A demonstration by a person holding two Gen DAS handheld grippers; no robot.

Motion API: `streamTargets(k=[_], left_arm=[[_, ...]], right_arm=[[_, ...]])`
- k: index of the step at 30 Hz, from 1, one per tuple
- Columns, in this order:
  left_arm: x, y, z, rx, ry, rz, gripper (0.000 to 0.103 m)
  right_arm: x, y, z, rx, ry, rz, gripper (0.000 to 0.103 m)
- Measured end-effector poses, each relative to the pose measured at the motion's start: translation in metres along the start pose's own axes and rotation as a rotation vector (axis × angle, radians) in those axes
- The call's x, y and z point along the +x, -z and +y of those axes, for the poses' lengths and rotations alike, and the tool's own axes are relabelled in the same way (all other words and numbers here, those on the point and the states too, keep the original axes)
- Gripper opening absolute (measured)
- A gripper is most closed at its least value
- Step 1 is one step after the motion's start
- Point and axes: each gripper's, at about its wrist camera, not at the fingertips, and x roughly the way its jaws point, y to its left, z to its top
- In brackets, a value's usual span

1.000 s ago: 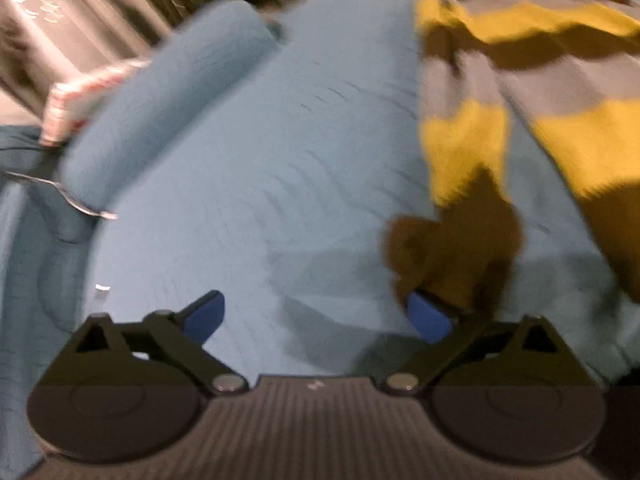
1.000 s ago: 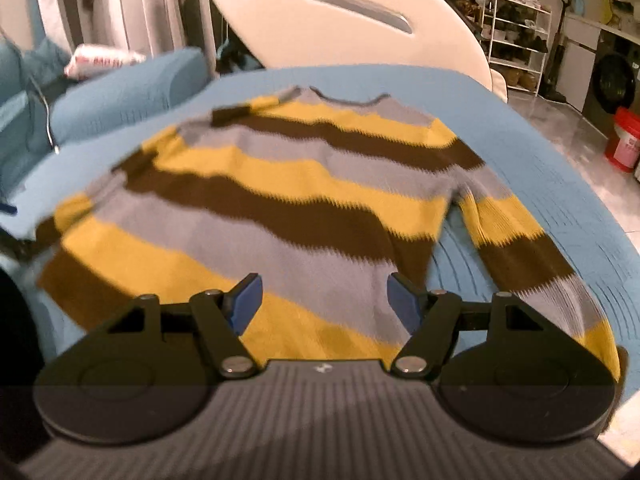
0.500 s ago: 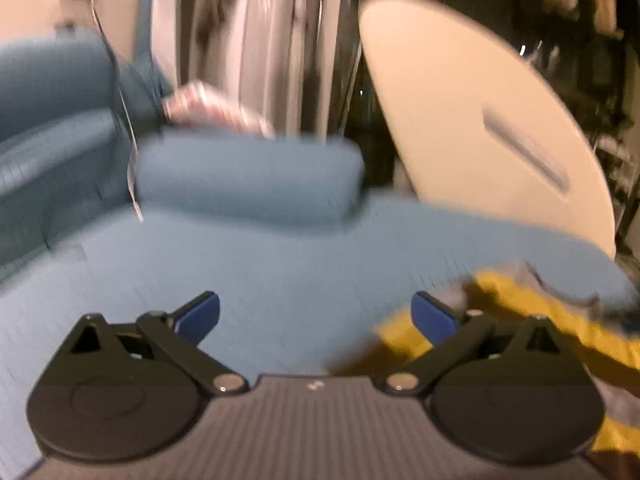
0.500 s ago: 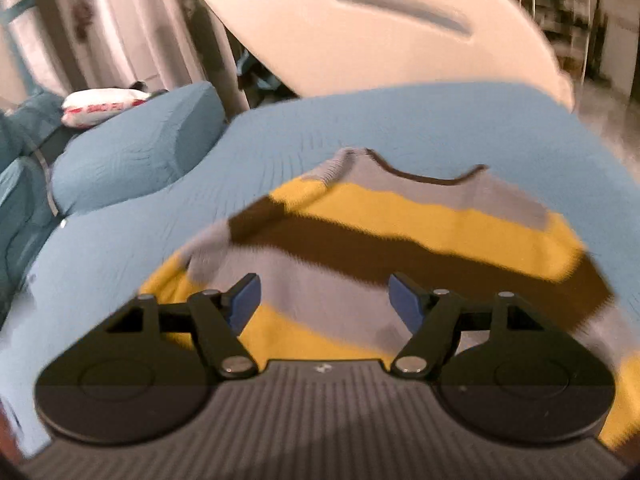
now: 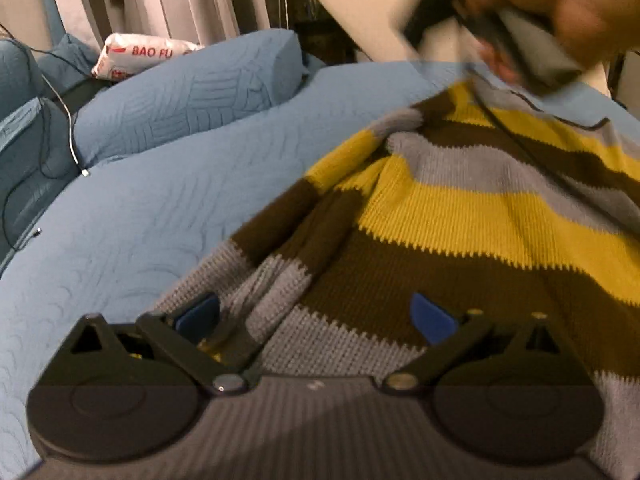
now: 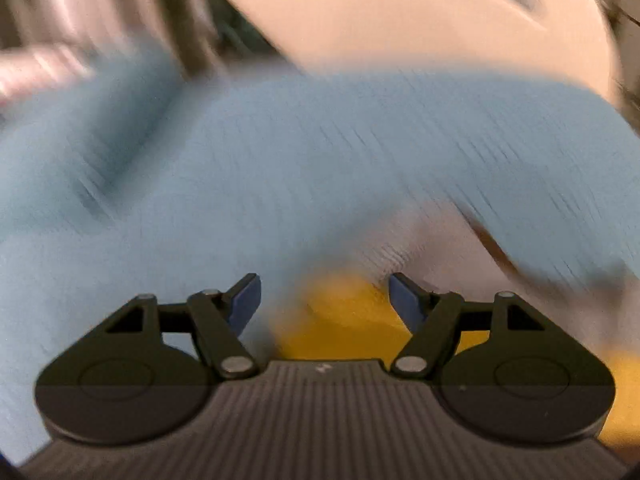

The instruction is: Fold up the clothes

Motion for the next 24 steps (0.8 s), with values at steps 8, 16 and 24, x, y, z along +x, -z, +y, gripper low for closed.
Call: streamTargets(k=[8,16,24], left_arm=[[-0.012,-0.001,-0.001,-0.008,0.012,0.008,0.103],[-0.004,-0.005,-0.006,0.017,0.013,-0.012,0.103],[0.001,-0.004,-0.008,0.055,0.016,-0.043,0.103]], right_arm=[[-0.037,0.037,-0.012,-0.075,0.402,0.049,0.074],[-0.052,0.099,0.03,-0.067,-0.087,0.277,0.074],[-0.172,0.194,-0.018,-0.05,0.397,0.322,0.077]])
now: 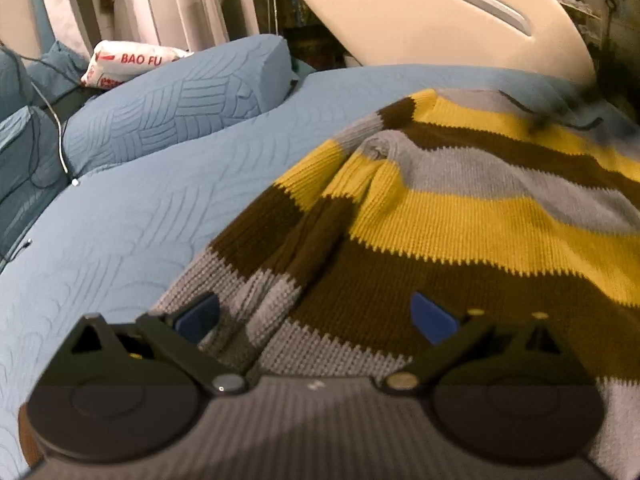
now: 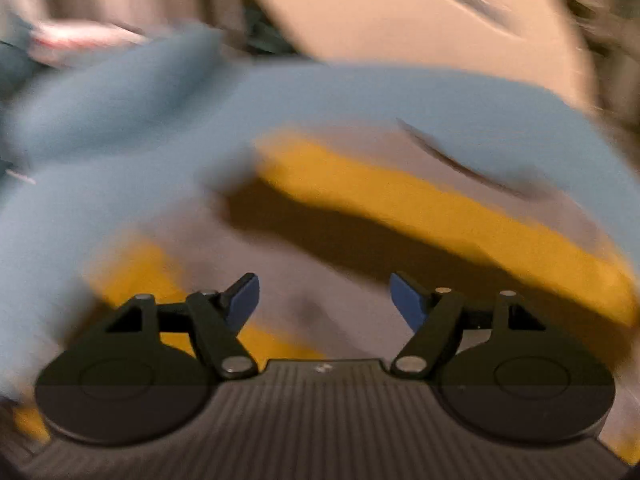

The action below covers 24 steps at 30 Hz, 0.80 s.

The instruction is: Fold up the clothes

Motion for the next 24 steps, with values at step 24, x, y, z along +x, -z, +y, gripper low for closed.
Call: streamTargets(k=[24], left_arm=[[-0.063,0.007,0.042,0.577,0.253,0.413,0.103]], right_arm=[[-0.149,0.24,-0.126,0.302,-0.128,0.055,0.095]])
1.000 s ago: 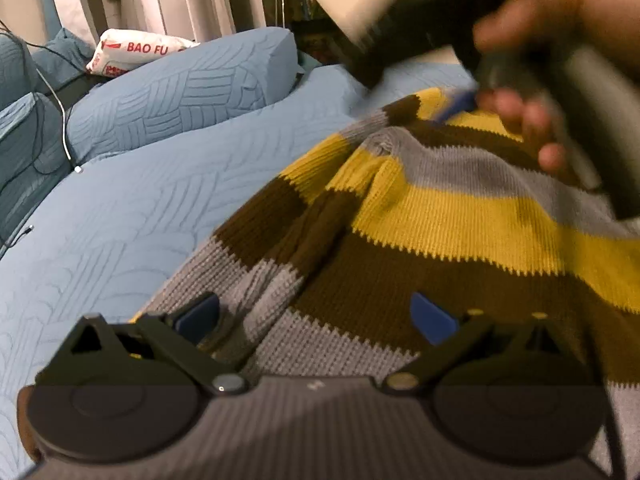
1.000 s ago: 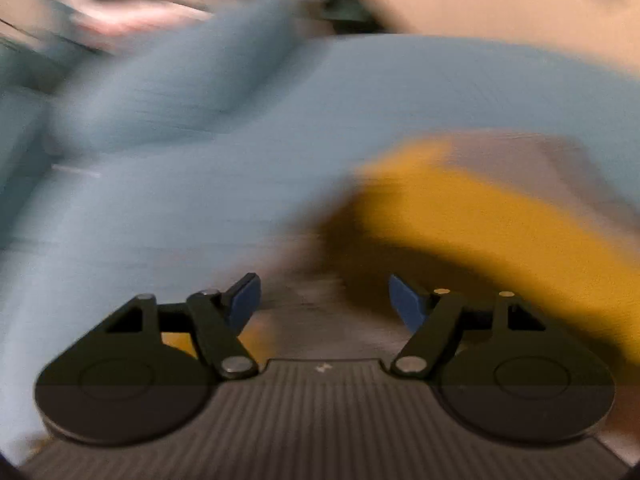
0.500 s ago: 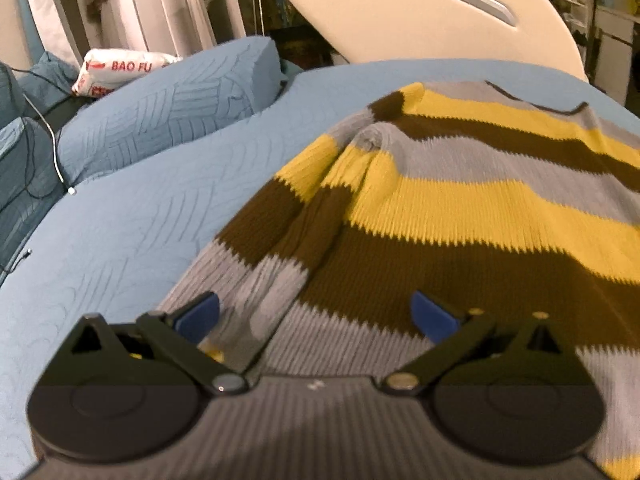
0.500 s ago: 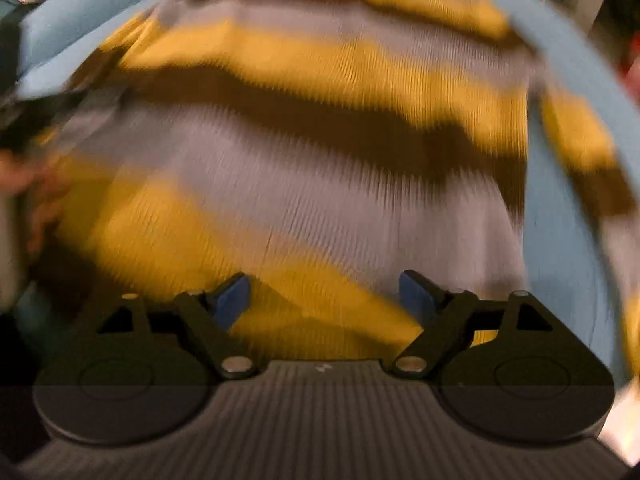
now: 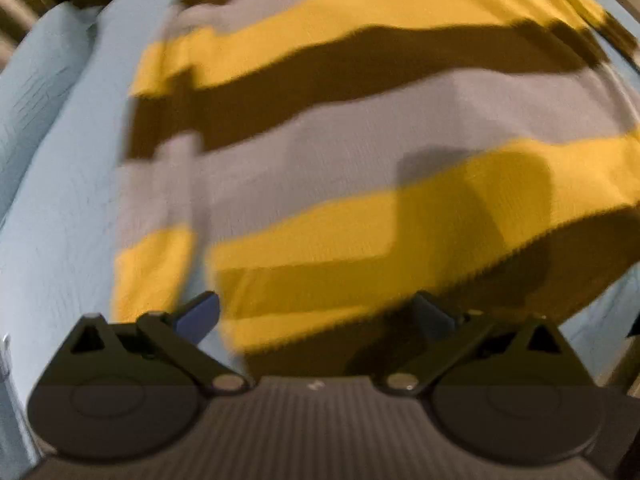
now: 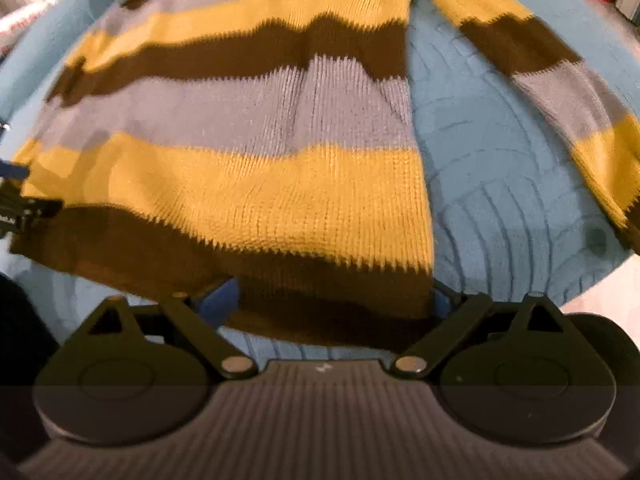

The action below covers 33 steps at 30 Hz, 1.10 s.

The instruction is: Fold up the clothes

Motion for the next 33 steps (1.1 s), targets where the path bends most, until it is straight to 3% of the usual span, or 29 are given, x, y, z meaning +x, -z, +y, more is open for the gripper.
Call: streamTargets(k=[2,4,5,6,8,11,13,15,16,18,21,23,25,27,28,30,31,32,33], left_arm=[[-0.002,0.009,0.012,-0.052,0.011,0.002,0.103],[0.006,0.019,0.025,-0.132,0.069,0.039,0.1],[0.013,0.022,0.032,-0.175,0.133,0.081,0.09],[0.016,0.023,0.039,-0.215,0.187,0.098,0.092],[0.018,0.022,0.046,-0.245,0.226,0.101,0.092],[0.023,0.021,0.052,-0.272,0.288,0.107,0.067],[0.025,0.022,0.055,-0.281,0.318,0.111,0.064],[0.02,0.023,0.056,-0.268,0.308,0.085,0.023],[0.019,0.023,0.057,-0.268,0.302,0.078,0.012],[0.011,0.027,0.058,-0.252,0.281,0.064,0.009],[-0.006,0.04,0.059,-0.213,0.207,0.035,0.009],[-0.014,0.048,0.066,-0.219,0.204,0.024,0.009],[-0.01,0.052,0.074,-0.194,0.175,0.055,0.013],[0.006,0.052,0.063,-0.172,0.075,0.103,0.024],[0.009,0.047,0.056,-0.169,0.05,0.104,0.035],[-0.004,0.045,0.055,-0.18,-0.007,0.032,0.073],[-0.014,0.044,0.056,-0.189,-0.025,-0.016,0.084],[-0.019,0.045,0.057,-0.191,-0.031,-0.043,0.094],[-0.034,0.046,0.055,-0.19,-0.04,-0.12,0.094]], right_arm=[[-0.013,0.006,-0.005,0.007,-0.001,-0.069,0.095],[-0.02,0.011,-0.011,0.013,-0.051,-0.122,0.095],[-0.021,0.011,-0.012,0.014,-0.058,-0.138,0.095],[-0.022,0.009,-0.012,0.014,-0.052,-0.151,0.095],[-0.02,-0.001,-0.007,-0.003,-0.072,-0.165,0.095],[-0.017,-0.003,0.016,-0.123,-0.138,-0.18,0.095],[-0.015,0.004,0.04,-0.239,-0.162,-0.193,0.095],[-0.011,0.012,0.059,-0.322,-0.177,-0.189,0.095],[-0.008,0.018,0.07,-0.373,-0.182,-0.182,0.095],[-0.006,0.021,0.078,-0.421,-0.153,-0.178,0.095],[-0.01,0.015,0.067,-0.346,-0.135,-0.19,0.095],[-0.01,0.011,0.059,-0.295,-0.103,-0.206,0.095],[-0.006,0.006,0.046,-0.209,-0.022,-0.206,0.095],[0.008,0.001,0.037,-0.155,0.024,-0.129,0.095],[0.018,-0.002,0.035,-0.144,0.039,-0.06,0.098],[0.025,-0.009,0.037,-0.182,0.025,0.054,0.102],[0.015,-0.014,0.036,-0.213,-0.012,0.056,0.101],[0.002,-0.018,0.028,-0.212,-0.027,-0.007,0.101],[-0.013,-0.021,0.017,-0.201,-0.03,-0.091,0.101]])
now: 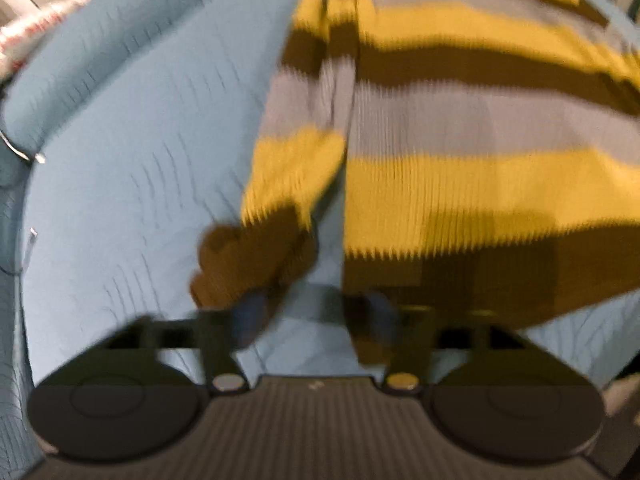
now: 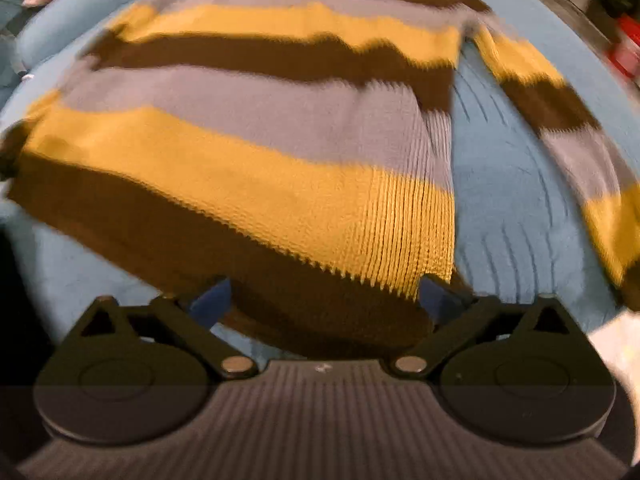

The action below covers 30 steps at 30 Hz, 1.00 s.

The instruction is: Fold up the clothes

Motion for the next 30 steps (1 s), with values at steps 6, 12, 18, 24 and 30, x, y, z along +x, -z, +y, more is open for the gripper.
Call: streamTargets(k=[6,12,18,24,30], left_arm=[[-0.027,-0.009,-0.022,-0.008,0.071,-0.197,0.094],[-0.008,-0.019,-0.033,0.022,0.109,-0.098,0.094],[-0.001,-0.014,-0.012,-0.073,0.185,-0.065,0.094],[0.003,-0.015,-0.013,-0.061,0.233,-0.036,0.094],[0.0,-0.009,-0.02,-0.01,0.222,-0.03,0.094]], right_arm=[[-0.019,-0.004,-0.078,-0.088,0.424,-0.081,0.075],[0.033,0.012,-0.121,-0.37,0.462,0.208,0.063],[-0.008,-0.022,-0.12,-0.223,0.296,0.186,0.012],[-0.082,-0.037,-0.076,-0.264,0.073,0.136,0.015],[-0.053,-0.021,-0.082,-0.209,-0.074,0.326,0.025]])
